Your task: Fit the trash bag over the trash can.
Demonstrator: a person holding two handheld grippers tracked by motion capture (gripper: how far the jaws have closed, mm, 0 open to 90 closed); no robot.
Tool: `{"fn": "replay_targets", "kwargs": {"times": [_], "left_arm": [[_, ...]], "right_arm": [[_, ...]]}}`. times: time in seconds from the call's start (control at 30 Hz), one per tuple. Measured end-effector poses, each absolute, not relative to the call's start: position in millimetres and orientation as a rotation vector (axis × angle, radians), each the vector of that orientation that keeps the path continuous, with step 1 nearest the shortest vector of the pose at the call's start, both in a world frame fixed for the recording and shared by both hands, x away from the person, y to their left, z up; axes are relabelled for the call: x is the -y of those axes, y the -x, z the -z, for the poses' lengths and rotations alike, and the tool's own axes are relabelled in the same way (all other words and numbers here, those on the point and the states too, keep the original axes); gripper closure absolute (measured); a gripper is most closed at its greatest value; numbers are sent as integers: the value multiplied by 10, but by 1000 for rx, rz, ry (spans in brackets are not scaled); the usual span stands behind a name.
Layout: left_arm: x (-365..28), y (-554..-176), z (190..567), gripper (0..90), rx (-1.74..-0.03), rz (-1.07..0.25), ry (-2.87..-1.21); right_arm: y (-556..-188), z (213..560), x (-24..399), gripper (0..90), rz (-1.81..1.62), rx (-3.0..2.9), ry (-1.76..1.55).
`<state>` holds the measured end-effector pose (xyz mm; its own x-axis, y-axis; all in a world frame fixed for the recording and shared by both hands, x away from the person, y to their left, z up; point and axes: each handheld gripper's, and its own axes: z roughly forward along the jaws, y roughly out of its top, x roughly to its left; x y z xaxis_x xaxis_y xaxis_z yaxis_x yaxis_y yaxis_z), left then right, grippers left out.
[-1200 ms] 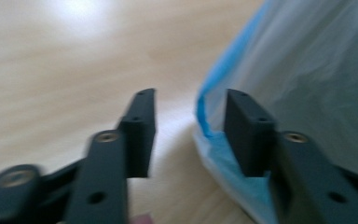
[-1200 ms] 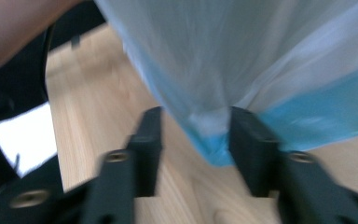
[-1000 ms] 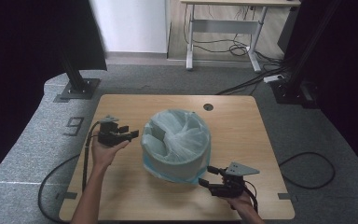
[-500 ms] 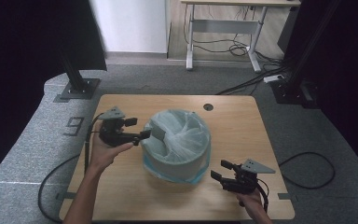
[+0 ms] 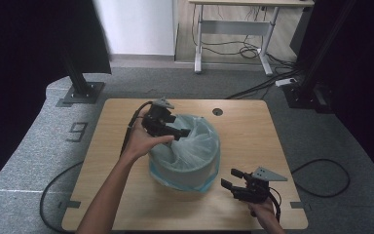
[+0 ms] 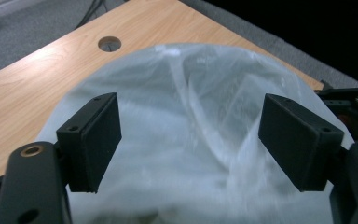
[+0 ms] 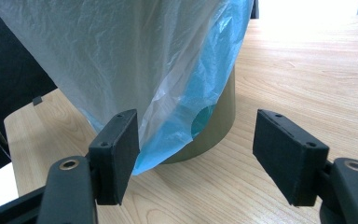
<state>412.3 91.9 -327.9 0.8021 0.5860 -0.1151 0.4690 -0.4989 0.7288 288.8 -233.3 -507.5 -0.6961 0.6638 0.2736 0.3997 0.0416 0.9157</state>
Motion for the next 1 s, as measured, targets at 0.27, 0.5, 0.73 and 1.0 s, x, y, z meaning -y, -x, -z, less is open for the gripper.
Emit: {"fn": "replay_targets", "kwargs": {"times": [0.27, 0.5, 0.73, 1.0], "left_arm": [[-549, -4371, 3363, 227, -759, -142, -2291], [-365, -4397, 3576, 232, -753, -121, -2448], [-262, -4446, 3703, 234, -777, -115, -2513], [-404, -4374, 3587, 238, -766, -151, -2422]], "right_arm": [[-2884, 5083, 2339, 316, -1707, -2101, -1088], [-2879, 5080, 2349, 320, -1704, -2111, -1081], [-2877, 5083, 2338, 322, -1702, -2121, -1077], [-2881, 5083, 2349, 321, -1703, -2119, -1083]]}}
